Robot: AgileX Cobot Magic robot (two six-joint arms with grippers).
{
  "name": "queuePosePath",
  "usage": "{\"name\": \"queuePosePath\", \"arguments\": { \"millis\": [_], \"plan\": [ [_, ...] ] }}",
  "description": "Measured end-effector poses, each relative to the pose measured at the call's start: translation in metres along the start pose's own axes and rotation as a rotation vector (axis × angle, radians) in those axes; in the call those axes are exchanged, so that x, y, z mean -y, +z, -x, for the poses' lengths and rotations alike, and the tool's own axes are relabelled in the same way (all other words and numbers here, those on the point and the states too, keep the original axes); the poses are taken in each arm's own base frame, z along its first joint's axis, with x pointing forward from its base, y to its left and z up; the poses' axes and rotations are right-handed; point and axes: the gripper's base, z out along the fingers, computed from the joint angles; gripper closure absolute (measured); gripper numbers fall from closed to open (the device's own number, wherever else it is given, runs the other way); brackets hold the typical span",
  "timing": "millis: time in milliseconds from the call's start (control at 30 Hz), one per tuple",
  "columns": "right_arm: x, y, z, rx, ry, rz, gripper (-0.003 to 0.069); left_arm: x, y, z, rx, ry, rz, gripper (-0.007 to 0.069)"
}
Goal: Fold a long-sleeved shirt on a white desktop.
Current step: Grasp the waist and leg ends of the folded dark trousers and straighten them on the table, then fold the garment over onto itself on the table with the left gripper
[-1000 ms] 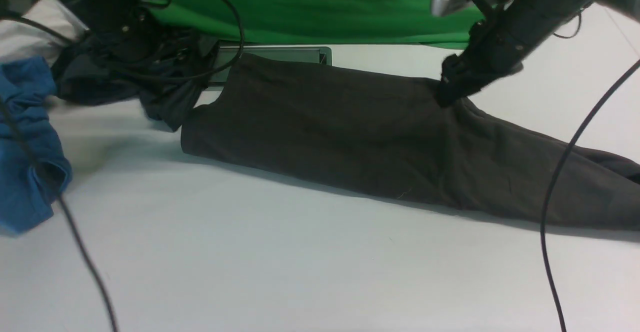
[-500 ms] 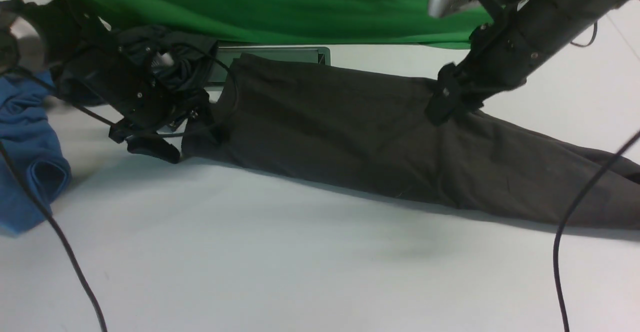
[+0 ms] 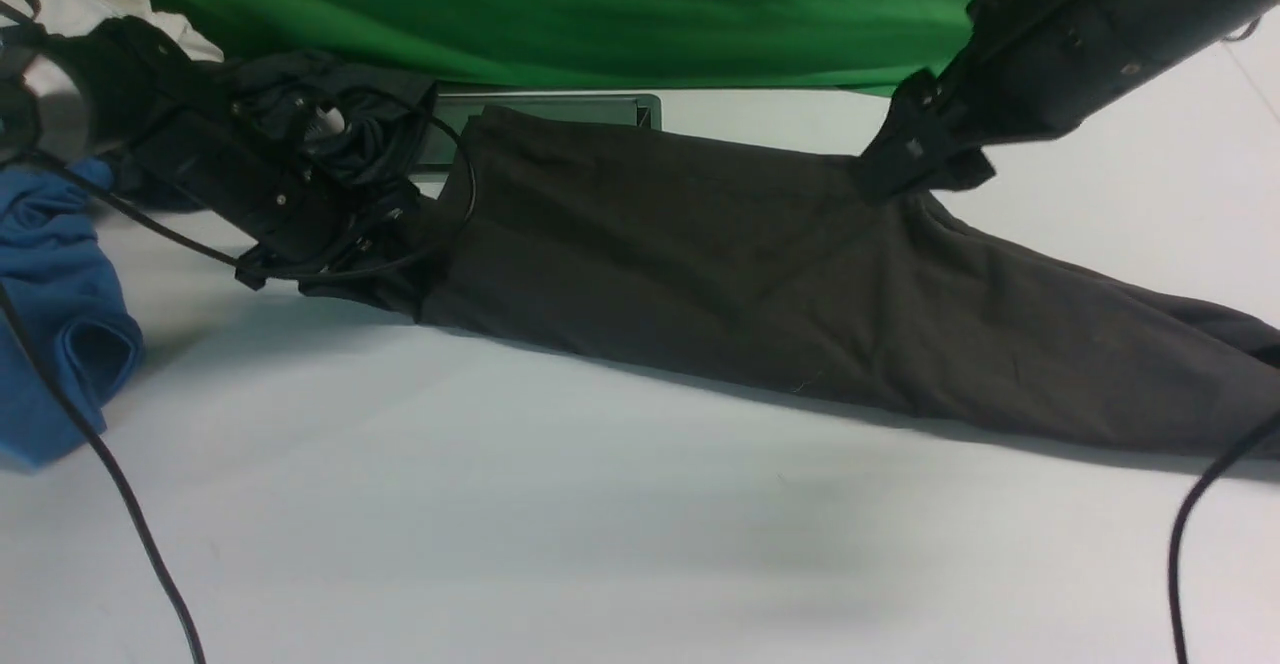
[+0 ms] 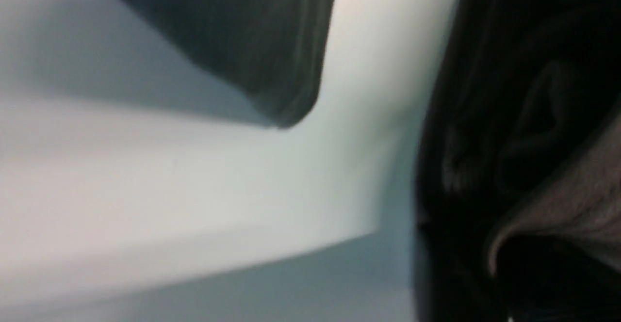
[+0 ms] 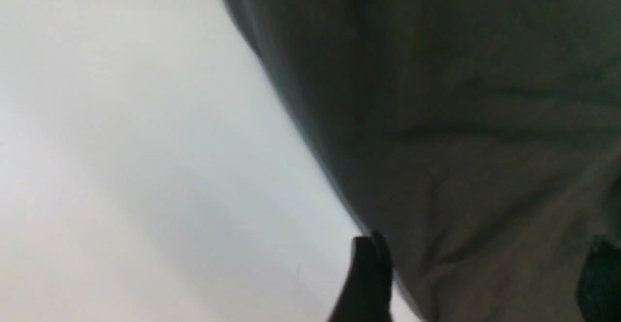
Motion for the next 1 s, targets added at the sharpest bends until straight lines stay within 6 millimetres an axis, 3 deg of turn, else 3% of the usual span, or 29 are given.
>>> {"name": "queuePosePath", "arguments": {
  "millis": [100, 367, 533, 600, 667, 767, 867, 1000],
  "plan": [
    [-0.003, -0.011, 0.0, 0.024, 0.003, -0.009, 0.0137, 0.001, 0.0, -0.005, -0.049, 0.021, -0.015, 0.0579],
    [-0.009, -0.034, -0.01, 0.062, 0.047, -0.06, 0.0137, 0.01, -0.023, -0.042, -0.033, 0.023, 0.025, 0.0582],
    [-0.004, -0.043, -0.05, 0.121, 0.142, -0.139, 0.0158, 0.001, -0.061, -0.108, 0.098, -0.075, 0.083, 0.0583],
    [-0.004, -0.044, -0.058, 0.132, 0.152, -0.154, 0.0193, -0.004, -0.07, -0.124, 0.133, -0.105, 0.097, 0.0583],
    [-0.007, -0.049, -0.07, 0.167, 0.158, -0.176, 0.0299, -0.014, -0.083, -0.15, 0.202, -0.161, 0.128, 0.0583],
    [-0.011, -0.06, -0.077, 0.252, 0.152, -0.215, 0.0544, -0.025, -0.105, -0.174, 0.363, -0.22, 0.194, 0.0583],
    [-0.013, -0.072, -0.075, 0.334, 0.139, -0.251, 0.0622, -0.037, -0.122, -0.183, 0.479, -0.287, 0.228, 0.0583],
    [-0.013, -0.08, -0.072, 0.408, 0.131, -0.282, 0.0642, -0.038, -0.138, -0.178, 0.573, -0.273, 0.196, 0.0583]
  ]
}}
